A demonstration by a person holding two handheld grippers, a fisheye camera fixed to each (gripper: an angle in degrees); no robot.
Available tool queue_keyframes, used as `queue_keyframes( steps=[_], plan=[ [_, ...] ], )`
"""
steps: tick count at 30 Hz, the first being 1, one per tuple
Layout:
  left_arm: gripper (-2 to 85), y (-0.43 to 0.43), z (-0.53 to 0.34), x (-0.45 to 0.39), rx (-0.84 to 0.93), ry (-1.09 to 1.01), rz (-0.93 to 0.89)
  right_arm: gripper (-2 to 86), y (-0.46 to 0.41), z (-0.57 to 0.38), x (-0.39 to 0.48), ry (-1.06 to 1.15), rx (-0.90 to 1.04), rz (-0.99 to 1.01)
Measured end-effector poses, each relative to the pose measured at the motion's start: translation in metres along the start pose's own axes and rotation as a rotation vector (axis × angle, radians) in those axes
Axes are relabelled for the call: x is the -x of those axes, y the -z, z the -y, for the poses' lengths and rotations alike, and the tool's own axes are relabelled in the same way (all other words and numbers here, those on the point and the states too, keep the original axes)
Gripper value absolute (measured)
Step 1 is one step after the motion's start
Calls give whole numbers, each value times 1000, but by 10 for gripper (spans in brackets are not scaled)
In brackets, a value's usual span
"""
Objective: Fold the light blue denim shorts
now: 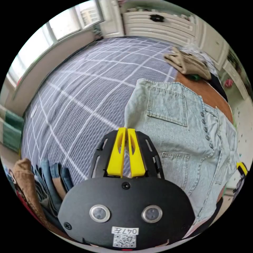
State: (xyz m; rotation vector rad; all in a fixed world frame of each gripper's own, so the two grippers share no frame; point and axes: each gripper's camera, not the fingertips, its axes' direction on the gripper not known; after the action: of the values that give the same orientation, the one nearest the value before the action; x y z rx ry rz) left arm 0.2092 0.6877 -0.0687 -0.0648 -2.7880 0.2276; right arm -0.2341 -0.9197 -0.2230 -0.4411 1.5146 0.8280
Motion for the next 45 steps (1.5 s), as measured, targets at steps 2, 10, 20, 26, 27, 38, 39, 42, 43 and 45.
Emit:
queue_keyframes(
  steps=[2,10,20,26,27,38,39,42,43,45],
  plan=[
    [24,-16,-14,40,80,66,-61,26,-13,17,11,26,29,-52],
    [41,40,-38,7,110,-139,-553,50,9,54,32,-19,-166,-42],
    [-10,-95,-35,-149,239,-411,-572,66,-87,188,92,137,32,-33],
    [-10,-164,-26,-152,251,-281,-786,21,-147,223,80,92,177,-116],
    [-10,-167,-25,-161,234,-275,-779,4,-145,223,76,84,163,-120],
    [-10,-165,-35,-250,295,-401,-653,-11,-48,193,30,-45,-243,199],
    [-10,-169,-37,-255,296,-397,-659,-11,-52,196,39,-28,-215,197],
    [-10,-176,-42,-269,300,-380,-675,-11,-82,213,47,-48,-106,211],
    [-10,-177,-43,-272,301,-380,-677,-11,-88,216,48,-56,-86,224],
    [-10,-180,-47,-284,304,-379,-680,-10,-91,221,50,-72,-81,277]
  ],
)
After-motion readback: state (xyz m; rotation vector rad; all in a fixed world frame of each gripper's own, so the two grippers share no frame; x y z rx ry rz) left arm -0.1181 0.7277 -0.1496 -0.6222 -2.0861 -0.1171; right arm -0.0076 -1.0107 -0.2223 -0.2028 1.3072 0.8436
